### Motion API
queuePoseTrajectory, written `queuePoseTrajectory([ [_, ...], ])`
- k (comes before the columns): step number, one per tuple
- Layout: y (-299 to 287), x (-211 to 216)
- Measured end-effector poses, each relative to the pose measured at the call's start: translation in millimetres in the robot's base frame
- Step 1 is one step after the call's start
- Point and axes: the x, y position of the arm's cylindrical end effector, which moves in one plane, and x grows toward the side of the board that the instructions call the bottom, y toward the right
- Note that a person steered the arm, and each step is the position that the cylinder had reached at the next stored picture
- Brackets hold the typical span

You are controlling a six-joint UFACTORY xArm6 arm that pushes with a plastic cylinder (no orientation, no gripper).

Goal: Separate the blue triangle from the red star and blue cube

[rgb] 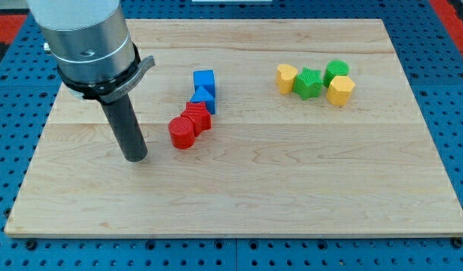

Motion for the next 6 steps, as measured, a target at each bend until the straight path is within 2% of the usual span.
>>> queuePoseTrajectory([
  [2, 112.7, -1.1],
  [3, 127.7, -34.9],
  [4, 117.1, -72.1],
  [5, 68.3, -107.5],
  [6, 28.4, -104.4],
])
